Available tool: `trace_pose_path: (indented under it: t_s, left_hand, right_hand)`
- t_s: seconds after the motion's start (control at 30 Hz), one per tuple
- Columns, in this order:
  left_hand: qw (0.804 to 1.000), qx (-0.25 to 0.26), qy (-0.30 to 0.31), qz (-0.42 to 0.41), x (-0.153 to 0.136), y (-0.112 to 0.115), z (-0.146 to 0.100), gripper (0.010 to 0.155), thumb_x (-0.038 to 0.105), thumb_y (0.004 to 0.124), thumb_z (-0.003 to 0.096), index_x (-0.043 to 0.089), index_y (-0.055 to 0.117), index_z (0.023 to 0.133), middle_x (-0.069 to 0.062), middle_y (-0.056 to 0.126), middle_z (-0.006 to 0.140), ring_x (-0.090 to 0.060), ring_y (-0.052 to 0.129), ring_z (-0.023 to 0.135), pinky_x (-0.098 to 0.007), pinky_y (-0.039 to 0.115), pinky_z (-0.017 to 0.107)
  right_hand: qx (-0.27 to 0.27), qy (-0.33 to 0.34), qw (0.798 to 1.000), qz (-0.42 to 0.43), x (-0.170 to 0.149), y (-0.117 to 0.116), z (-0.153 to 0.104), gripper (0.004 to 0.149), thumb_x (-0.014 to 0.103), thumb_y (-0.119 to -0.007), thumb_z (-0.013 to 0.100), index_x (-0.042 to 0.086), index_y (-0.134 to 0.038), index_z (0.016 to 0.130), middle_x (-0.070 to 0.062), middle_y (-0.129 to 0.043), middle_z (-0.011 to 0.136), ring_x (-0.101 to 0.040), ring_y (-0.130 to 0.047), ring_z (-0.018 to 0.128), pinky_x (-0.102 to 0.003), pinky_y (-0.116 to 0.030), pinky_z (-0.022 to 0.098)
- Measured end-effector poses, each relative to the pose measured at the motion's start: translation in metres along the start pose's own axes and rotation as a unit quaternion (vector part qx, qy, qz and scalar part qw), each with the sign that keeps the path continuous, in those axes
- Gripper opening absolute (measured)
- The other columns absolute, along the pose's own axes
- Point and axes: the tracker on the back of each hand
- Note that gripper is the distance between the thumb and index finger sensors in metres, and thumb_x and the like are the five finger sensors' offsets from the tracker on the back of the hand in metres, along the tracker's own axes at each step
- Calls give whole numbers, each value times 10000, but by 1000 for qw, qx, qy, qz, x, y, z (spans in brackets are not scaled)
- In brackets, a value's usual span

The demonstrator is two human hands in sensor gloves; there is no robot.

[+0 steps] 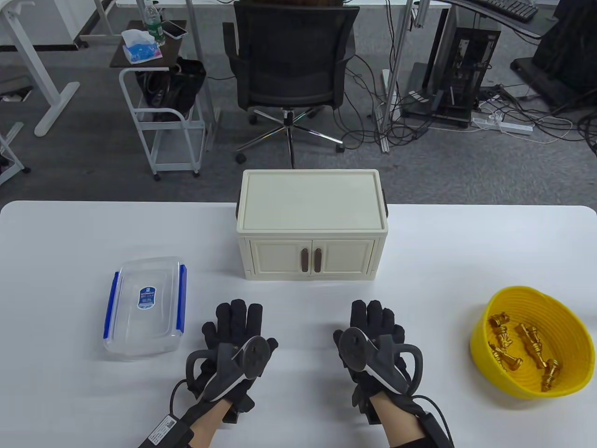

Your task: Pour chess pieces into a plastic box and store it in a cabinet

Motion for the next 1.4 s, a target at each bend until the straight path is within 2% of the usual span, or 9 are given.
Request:
trace_pose_path:
  t_s: [0.17,0.33,0.53,0.67,0.83,1.07,1.17,1.4]
  left_hand:
    - [1000,7,-3,-13,-2,-6,-2,763,611,542,548,224,293,1157,-195,285,1250,-503,317,1125,-753,417,745]
    - [1000,13,-9,-24,-6,-11,-1,764,612,541,548,225,292,1157,-196,282,1251,-504,317,1125,-753,417,745]
    - [1000,13,-7,-25,-6,-12,-1,764,612,539,550,222,292,1158,-199,282,1251,-507,316,1124,-752,419,745]
    - [999,13,-8,-31,-6,-13,-1,763,613,539,549,225,292,1157,-197,283,1251,-505,316,1126,-752,420,745]
    - [999,13,-12,-37,-8,-14,0,764,613,539,548,224,293,1158,-197,280,1251,-503,316,1126,-752,419,745]
    - [999,10,-15,-41,-10,-14,1,763,612,541,549,223,295,1158,-197,280,1251,-504,315,1126,-752,419,746]
    - [999,10,-16,-41,-10,-15,1,763,612,540,549,223,295,1158,-196,279,1251,-505,314,1125,-752,418,746]
    - [999,10,-13,-33,-9,-15,1,764,612,540,550,220,295,1158,-200,282,1249,-507,317,1123,-752,421,744]
  right_hand:
    - [-15,-33,997,72,13,11,38,794,538,-656,604,3,-386,1125,-344,-561,1066,-569,-658,887,-634,-664,644]
    - [-52,-103,985,132,24,15,90,756,552,-677,587,5,-512,1082,-280,-724,968,-468,-815,762,-545,-763,576]
    - [-61,-172,975,128,39,12,122,727,589,-675,580,4,-639,1010,-197,-873,817,-348,-937,595,-445,-854,457]
    - [-59,-189,972,124,47,7,132,708,601,-679,576,-5,-726,939,-99,-949,647,-234,-970,407,-348,-871,322]
    - [-66,-203,970,113,53,5,140,645,570,-687,591,-5,-791,866,-41,-976,538,-168,-974,300,-299,-874,241]
    - [-51,-236,955,172,51,4,148,568,497,-757,581,-20,-820,805,-25,-1002,485,-156,-989,252,-287,-884,203]
    - [-54,-238,954,172,46,3,148,493,466,-777,583,21,-843,784,-9,-1006,470,-151,-991,245,-286,-887,201]
    - [-52,-229,954,188,41,3,143,487,462,-800,578,19,-857,772,-8,-1007,463,-152,-990,241,-289,-885,200]
Point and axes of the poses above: the tracker on the back of each hand, its own x axis roughly to the thumb side, its own z axis roughly from the wrist to the fingertips, y = z × x
